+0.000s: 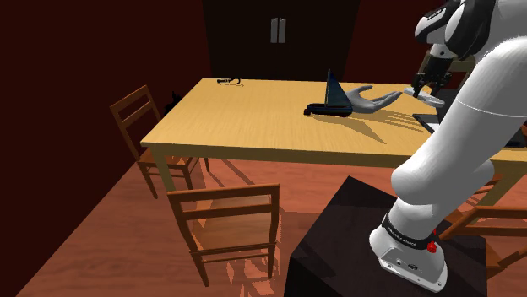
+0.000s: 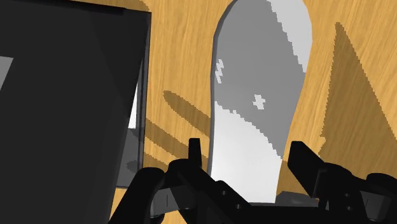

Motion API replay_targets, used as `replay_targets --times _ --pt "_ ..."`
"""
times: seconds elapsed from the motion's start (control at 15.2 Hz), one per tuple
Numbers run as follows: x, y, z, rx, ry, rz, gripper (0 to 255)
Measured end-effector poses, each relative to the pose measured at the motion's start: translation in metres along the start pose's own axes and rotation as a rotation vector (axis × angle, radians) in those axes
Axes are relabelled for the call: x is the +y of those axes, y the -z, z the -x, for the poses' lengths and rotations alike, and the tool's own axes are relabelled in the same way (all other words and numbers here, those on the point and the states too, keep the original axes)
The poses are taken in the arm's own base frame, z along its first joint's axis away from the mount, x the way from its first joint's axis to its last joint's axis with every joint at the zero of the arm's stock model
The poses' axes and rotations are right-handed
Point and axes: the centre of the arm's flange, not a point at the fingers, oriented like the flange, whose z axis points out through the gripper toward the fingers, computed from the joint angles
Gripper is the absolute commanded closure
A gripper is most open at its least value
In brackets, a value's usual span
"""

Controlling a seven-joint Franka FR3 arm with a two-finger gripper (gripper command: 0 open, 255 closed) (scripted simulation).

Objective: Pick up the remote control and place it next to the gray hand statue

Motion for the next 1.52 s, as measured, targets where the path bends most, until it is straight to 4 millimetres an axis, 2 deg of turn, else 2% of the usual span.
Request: replay_targets --times 1.52 --pt "-0.004 -0.122 0.001 0.000 0.000 0.000 255"
